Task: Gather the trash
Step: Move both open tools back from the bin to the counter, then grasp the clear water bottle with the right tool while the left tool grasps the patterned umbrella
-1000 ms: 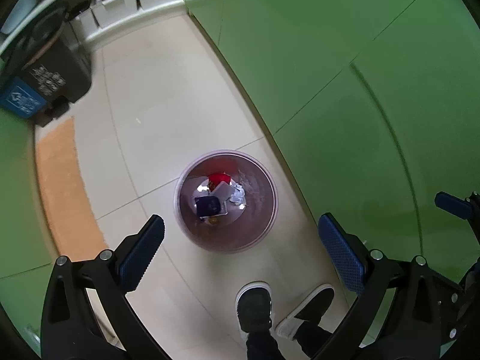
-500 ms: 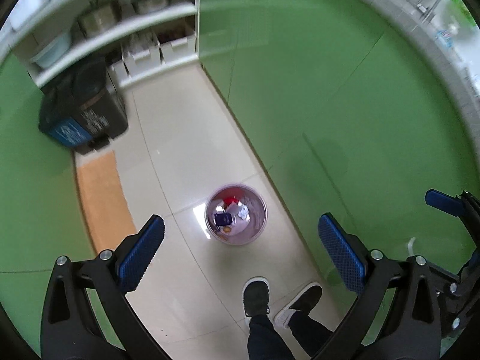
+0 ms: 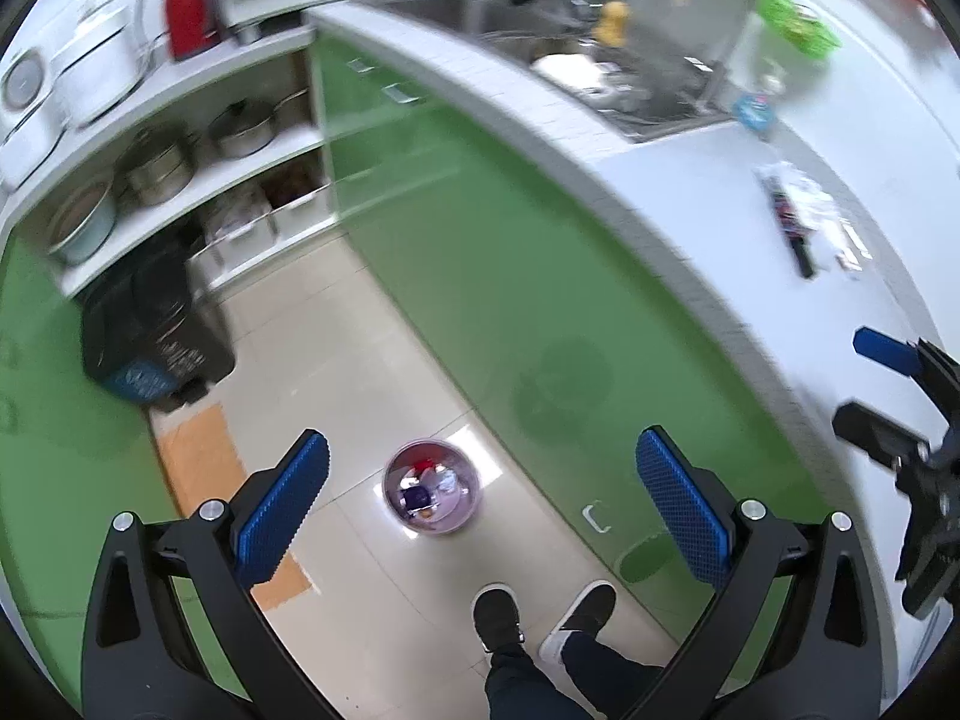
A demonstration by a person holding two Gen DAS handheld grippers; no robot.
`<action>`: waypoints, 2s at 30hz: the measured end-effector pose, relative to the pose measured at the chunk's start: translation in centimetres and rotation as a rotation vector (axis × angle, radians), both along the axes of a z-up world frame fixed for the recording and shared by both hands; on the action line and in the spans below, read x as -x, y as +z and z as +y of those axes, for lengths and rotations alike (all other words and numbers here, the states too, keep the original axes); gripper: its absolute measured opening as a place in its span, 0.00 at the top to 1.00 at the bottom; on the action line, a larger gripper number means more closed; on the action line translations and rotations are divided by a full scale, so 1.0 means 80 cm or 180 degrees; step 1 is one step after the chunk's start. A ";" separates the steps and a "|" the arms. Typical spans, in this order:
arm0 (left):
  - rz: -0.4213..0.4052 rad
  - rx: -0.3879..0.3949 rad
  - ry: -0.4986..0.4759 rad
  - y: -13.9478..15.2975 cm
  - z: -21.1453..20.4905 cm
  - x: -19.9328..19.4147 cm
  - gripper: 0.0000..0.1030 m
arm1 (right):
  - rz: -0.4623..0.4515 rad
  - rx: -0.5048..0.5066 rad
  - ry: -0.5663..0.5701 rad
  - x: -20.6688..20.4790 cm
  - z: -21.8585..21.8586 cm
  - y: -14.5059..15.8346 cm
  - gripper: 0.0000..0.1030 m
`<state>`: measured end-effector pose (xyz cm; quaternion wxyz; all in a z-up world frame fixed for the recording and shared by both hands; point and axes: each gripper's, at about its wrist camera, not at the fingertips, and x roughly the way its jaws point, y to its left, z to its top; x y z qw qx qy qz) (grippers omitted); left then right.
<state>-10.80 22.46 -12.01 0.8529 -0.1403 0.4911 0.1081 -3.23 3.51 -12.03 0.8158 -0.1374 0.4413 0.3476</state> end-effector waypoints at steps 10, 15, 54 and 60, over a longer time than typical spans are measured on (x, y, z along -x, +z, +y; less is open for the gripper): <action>-0.0168 0.0001 -0.0786 0.043 -0.116 -0.081 0.03 | -0.0223 -0.0098 -0.0996 -0.037 -0.156 0.056 0.06; -0.0180 0.0027 -0.1080 0.049 -0.168 -0.129 0.03 | -0.0266 -0.0080 -0.1344 -0.063 -0.222 0.067 0.06; 0.0270 -0.0082 -0.0881 -0.014 -0.303 -0.373 0.03 | 0.0263 0.0608 -0.0662 -0.381 -0.302 -0.035 0.44; 0.0267 -0.0044 -0.0928 -0.016 -0.310 -0.390 0.03 | 0.0237 0.0490 -0.0728 -0.379 -0.313 -0.026 0.46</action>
